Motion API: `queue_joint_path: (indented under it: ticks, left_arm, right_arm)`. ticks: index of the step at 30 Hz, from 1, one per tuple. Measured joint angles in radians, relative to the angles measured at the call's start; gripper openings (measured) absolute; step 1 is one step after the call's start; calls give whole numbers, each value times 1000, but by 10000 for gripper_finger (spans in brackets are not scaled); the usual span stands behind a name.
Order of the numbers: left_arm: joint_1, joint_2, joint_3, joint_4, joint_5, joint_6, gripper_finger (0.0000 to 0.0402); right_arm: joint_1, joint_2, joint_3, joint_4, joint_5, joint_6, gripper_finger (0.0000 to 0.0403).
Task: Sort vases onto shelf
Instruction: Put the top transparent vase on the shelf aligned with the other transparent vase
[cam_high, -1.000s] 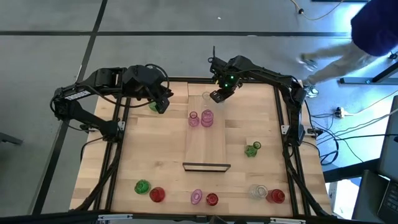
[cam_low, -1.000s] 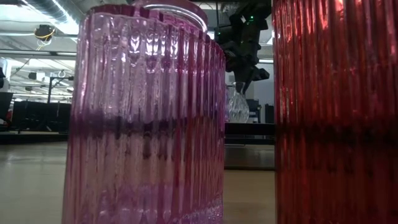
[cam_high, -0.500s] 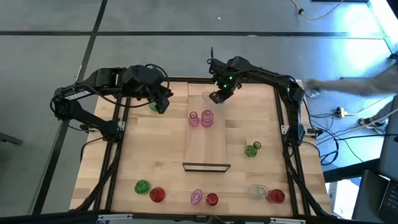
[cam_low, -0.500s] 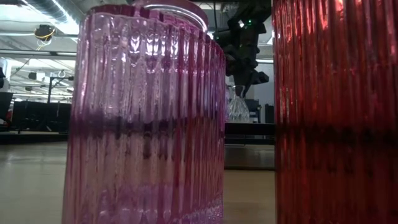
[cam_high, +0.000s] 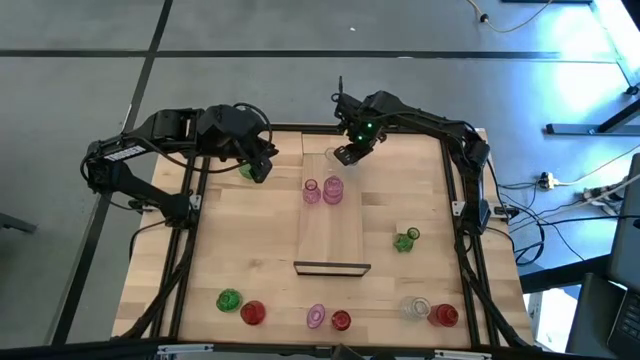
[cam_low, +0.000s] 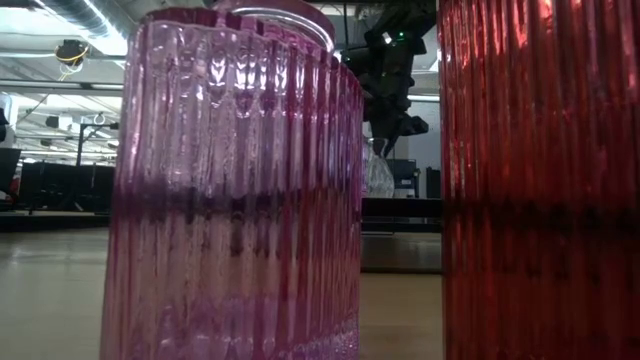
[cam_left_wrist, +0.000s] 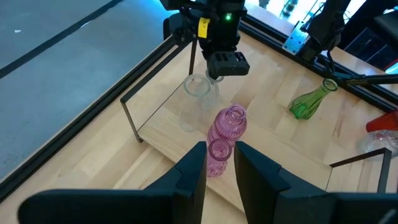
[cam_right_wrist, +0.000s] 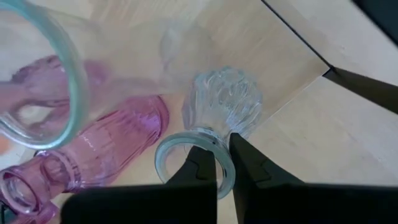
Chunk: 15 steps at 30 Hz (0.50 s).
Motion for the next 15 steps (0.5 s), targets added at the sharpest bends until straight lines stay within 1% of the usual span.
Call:
queue_joint_path:
  ticks: [3, 10, 15]
  left_arm:
    - [0, 0, 0, 0, 0, 0, 76]
    - [0, 0, 0, 0, 0, -2, 76]
    - [0, 0, 0, 0, 0, -2, 76]
  right_arm:
    - [0, 0, 0, 2, 16, 3, 18]
    - [-1, 3, -1, -36, 28, -2, 78]
    - [-1, 3, -2, -53, 25, -8, 95]
